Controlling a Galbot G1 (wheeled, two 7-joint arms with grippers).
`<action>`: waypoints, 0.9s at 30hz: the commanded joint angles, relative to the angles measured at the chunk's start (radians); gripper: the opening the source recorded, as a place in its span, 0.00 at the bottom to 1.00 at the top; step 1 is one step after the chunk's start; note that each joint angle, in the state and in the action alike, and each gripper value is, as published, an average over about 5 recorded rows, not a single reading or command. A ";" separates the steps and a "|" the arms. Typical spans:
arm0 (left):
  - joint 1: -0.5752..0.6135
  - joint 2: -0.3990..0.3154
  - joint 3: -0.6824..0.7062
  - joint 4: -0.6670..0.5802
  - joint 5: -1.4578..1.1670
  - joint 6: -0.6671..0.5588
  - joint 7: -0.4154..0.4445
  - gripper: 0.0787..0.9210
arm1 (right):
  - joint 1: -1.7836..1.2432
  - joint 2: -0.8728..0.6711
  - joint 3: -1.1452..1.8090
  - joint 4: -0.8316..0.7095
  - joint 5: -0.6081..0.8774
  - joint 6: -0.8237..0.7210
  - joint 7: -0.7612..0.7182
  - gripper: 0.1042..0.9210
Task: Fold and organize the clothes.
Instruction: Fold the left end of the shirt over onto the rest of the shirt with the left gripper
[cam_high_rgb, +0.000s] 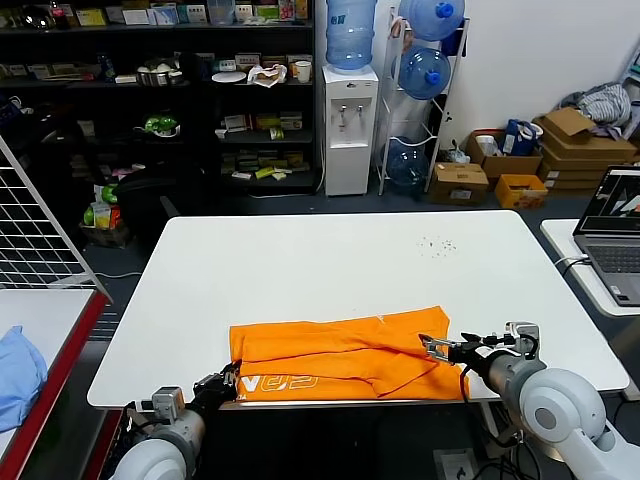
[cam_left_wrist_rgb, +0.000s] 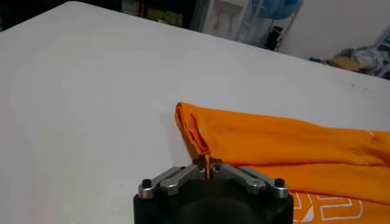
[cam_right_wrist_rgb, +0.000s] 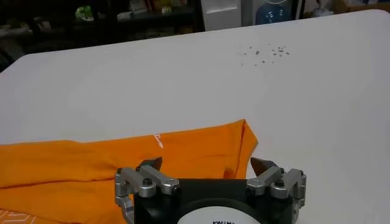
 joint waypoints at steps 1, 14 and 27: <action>-0.008 -0.002 0.000 0.003 0.007 -0.002 -0.005 0.05 | 0.000 0.005 0.000 0.000 -0.003 0.001 0.001 1.00; 0.027 0.155 -0.154 -0.084 -0.098 0.008 -0.045 0.05 | 0.029 0.045 -0.027 0.007 -0.123 0.026 -0.064 1.00; 0.217 0.308 -0.542 0.027 -0.159 0.020 -0.015 0.05 | 0.061 0.153 -0.077 -0.011 -0.352 0.095 -0.182 1.00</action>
